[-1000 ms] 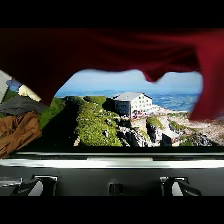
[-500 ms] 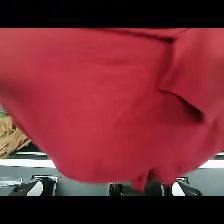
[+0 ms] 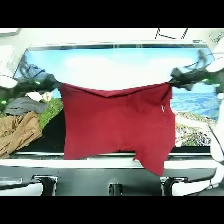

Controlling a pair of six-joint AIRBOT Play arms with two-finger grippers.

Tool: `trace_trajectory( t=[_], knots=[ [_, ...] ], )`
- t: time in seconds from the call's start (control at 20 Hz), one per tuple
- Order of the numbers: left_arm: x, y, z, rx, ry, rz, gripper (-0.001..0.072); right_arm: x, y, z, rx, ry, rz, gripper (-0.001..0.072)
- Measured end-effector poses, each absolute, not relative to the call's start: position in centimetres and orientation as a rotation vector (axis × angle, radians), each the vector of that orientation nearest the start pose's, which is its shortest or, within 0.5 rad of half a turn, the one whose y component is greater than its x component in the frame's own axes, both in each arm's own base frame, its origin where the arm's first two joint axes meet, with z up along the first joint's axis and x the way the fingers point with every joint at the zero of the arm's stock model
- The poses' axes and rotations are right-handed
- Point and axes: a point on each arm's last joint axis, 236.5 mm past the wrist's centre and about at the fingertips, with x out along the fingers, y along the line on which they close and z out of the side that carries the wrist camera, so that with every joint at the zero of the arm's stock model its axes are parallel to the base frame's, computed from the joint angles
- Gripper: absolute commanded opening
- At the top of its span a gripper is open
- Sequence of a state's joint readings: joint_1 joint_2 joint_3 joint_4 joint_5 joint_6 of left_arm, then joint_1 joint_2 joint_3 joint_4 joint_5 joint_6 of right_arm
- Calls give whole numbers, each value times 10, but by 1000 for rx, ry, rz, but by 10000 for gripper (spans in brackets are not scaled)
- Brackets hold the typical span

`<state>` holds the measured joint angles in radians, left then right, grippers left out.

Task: Fold the clothes and pants, and hang the long-sleeved shirts on hangers.

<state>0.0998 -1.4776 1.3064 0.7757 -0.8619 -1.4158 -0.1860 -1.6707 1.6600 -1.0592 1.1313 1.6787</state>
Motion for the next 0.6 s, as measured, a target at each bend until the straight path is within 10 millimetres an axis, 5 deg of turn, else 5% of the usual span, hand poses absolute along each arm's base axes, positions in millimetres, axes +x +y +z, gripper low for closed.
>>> trace_trajectory(
  t=[0.15,0.2,0.3,0.35,0.45,0.6],
  knots=[
    [521,-88,3,-833,974,-227,31,558,26,2,752,1056,36,36],
    [522,-91,-11,-861,995,-221,111,563,26,-9,771,1053,22,92],
    [522,-93,-25,-891,1021,-223,402,567,18,-19,798,1052,0,409],
    [520,-91,-28,-897,1039,-231,537,565,7,-21,805,1061,-10,476],
    [508,-80,-28,-915,1099,-262,545,548,-22,-19,794,1115,-9,493],
    [456,-55,-35,-912,1318,-279,537,482,-69,-23,747,1322,-26,491]
  ],
)
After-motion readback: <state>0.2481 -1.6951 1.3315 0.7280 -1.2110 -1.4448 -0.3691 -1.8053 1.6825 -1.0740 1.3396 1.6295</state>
